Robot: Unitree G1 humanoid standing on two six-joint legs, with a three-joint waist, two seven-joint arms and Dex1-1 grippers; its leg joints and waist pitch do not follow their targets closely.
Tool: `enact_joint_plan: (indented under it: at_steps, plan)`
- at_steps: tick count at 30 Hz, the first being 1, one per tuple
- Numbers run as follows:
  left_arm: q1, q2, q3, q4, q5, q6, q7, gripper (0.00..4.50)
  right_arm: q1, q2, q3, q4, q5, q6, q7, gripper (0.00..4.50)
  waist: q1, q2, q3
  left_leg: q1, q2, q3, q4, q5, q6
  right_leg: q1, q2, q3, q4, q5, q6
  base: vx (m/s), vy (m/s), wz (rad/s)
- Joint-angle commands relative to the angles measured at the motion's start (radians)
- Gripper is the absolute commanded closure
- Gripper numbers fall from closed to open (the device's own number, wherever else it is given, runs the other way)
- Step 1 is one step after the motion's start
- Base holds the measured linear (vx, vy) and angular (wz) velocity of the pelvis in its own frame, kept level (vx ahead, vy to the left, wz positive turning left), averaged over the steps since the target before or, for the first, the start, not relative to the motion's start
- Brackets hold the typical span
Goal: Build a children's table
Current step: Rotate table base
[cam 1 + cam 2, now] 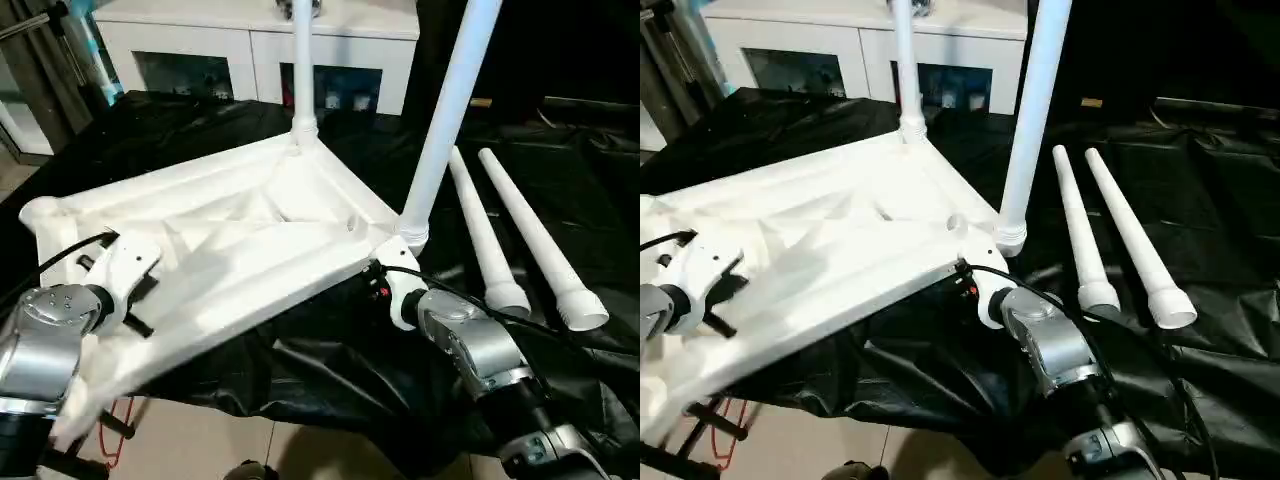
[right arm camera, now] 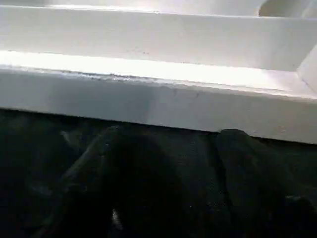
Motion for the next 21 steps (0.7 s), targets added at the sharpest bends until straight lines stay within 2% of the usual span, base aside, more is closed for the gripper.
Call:
enact_joint_plan:
  at_steps: [1, 4, 7, 9, 11, 12, 13, 15, 16, 17, 18, 21]
  plan:
    - [0.002, 0.006, -0.066, -0.032, -0.057, 0.027, -0.098, 4.50, -0.029, 0.009, -0.015, 0.017, 0.006, -0.015, -0.014, 1.65, -0.001, 0.026, -0.065, 0.040, 0.054, -0.038, -0.082, -0.313, -0.066, 0.023, -0.078, 0.047, -0.075, -0.179, -0.200, 0.000, 0.000, 0.00]
    - [-0.001, 0.011, -0.107, -0.080, -0.132, 0.051, -0.196, 4.50, -0.044, 0.010, -0.020, 0.034, 0.003, -0.025, -0.021, 1.81, -0.001, 0.024, -0.068, 0.038, 0.052, -0.035, -0.079, -0.276, -0.060, 0.027, -0.075, 0.046, -0.066, -0.126, -0.212, 0.000, 0.000, 0.00]
    - [-0.013, -0.005, -0.151, -0.136, -0.194, 0.057, -0.276, 4.50, -0.053, 0.010, -0.025, 0.049, -0.001, -0.034, -0.022, 2.10, 0.000, 0.025, -0.070, 0.037, 0.052, -0.034, -0.077, -0.251, -0.052, 0.030, -0.077, 0.045, -0.064, -0.110, -0.216, 0.000, 0.000, 0.00]
    - [-0.021, -0.016, -0.162, -0.148, -0.209, 0.064, -0.291, 4.50, -0.056, 0.008, -0.025, 0.054, 0.000, -0.038, -0.022, 2.21, -0.001, 0.025, -0.071, 0.038, 0.051, -0.032, -0.075, -0.234, -0.050, 0.031, -0.076, 0.045, -0.064, -0.095, -0.220, 0.000, 0.000, 0.00]
    - [-0.052, -0.069, -0.189, -0.153, -0.249, 0.065, -0.311, 4.50, -0.061, 0.007, -0.028, 0.066, -0.001, -0.046, -0.020, 2.44, -0.002, 0.026, -0.072, 0.036, 0.049, -0.030, -0.072, -0.212, -0.045, 0.034, -0.075, 0.045, -0.061, -0.074, -0.224, 0.000, 0.000, 0.00]
    - [-0.060, -0.082, -0.194, -0.151, -0.256, 0.069, -0.311, 4.50, -0.062, 0.007, -0.029, 0.068, -0.002, -0.048, -0.019, 2.55, -0.003, 0.024, -0.072, 0.036, 0.049, -0.030, -0.071, -0.213, -0.043, 0.036, -0.074, 0.045, -0.063, -0.075, -0.224, 0.000, 0.000, 0.00]
    - [-0.076, -0.106, -0.213, -0.144, -0.259, 0.061, -0.312, 4.50, -0.063, 0.007, -0.030, 0.070, -0.003, -0.049, -0.018, 2.62, -0.004, 0.028, -0.073, 0.035, 0.049, -0.030, -0.070, -0.216, -0.044, 0.037, -0.076, 0.045, -0.063, -0.082, -0.225, 0.000, 0.000, 0.00]
    - [-0.084, -0.118, -0.222, -0.140, -0.259, 0.057, -0.311, 4.50, -0.064, 0.007, -0.031, 0.071, -0.004, -0.050, -0.017, 2.77, -0.007, 0.024, -0.073, 0.034, 0.049, -0.030, -0.070, -0.216, -0.042, 0.039, -0.076, 0.045, -0.064, -0.082, -0.226, 0.000, 0.000, 0.00]
    - [-0.111, -0.157, -0.238, -0.110, -0.251, 0.033, -0.294, 4.50, -0.066, 0.008, -0.032, 0.072, -0.005, -0.051, -0.016, 2.99, -0.011, 0.022, -0.073, 0.030, 0.048, -0.031, -0.070, -0.205, -0.037, 0.043, -0.076, 0.044, -0.061, -0.072, -0.227, 0.000, 0.000, 0.00]
    - [-0.125, -0.177, -0.242, -0.092, -0.247, 0.014, -0.284, 4.50, -0.068, 0.008, -0.032, 0.073, -0.005, -0.052, -0.016, 2.99, -0.015, 0.021, -0.073, 0.033, 0.047, -0.030, -0.067, -0.205, -0.030, 0.043, -0.075, 0.045, -0.065, -0.080, -0.225, 0.000, 0.000, 0.00]
    - [-0.125, -0.177, -0.242, -0.092, -0.246, 0.014, -0.283, 4.50, -0.068, 0.008, -0.032, 0.073, -0.005, -0.052, -0.016, 3.05, -0.016, 0.020, -0.073, 0.031, 0.046, -0.030, -0.066, -0.201, -0.027, 0.044, -0.076, 0.045, -0.066, -0.084, -0.226, 0.000, 0.000, 0.00]
    - [-0.182, -0.250, -0.238, 0.001, -0.224, -0.062, -0.220, 4.50, -0.074, 0.011, -0.033, 0.075, -0.008, -0.054, -0.017, 3.34, -0.018, 0.019, -0.075, 0.029, 0.047, -0.031, -0.063, -0.179, -0.014, 0.048, -0.076, 0.044, -0.065, -0.076, -0.230, 0.000, 0.000, 0.00]
